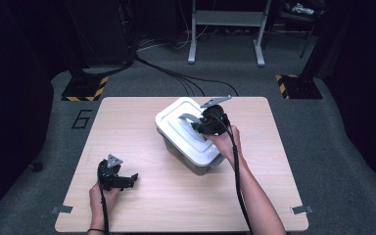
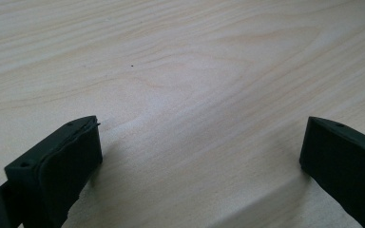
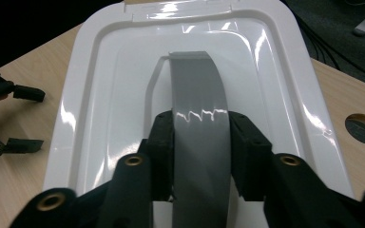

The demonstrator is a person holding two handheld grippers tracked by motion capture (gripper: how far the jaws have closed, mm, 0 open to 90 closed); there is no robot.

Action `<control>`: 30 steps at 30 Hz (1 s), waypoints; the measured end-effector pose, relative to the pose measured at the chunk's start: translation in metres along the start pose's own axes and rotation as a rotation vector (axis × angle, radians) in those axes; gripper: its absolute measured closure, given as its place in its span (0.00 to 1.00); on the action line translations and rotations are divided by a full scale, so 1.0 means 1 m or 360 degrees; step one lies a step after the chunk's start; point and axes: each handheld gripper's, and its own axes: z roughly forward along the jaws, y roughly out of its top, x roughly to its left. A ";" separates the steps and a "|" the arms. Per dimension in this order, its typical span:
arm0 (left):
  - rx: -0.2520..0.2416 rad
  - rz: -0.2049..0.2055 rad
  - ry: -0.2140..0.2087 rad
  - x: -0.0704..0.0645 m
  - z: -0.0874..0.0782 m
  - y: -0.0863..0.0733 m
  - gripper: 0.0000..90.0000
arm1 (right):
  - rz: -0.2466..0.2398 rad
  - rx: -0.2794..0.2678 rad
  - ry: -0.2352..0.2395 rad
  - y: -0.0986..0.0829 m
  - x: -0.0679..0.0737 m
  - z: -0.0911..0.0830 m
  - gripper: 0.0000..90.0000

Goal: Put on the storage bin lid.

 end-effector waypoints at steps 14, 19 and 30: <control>-0.0038 -0.0015 0.0018 -0.001 0.002 0.000 0.00 | 0.0053 -0.0088 -0.0089 -0.007 -0.011 -0.031 0.21; -0.0038 -0.0014 0.0017 -0.001 0.002 0.000 0.00 | 0.0061 -0.0086 -0.0136 -0.016 -0.018 -0.045 0.11; -0.0038 -0.0015 0.0017 -0.001 0.002 0.000 0.00 | 0.0096 -0.0057 -0.0226 -0.039 -0.033 -0.069 0.05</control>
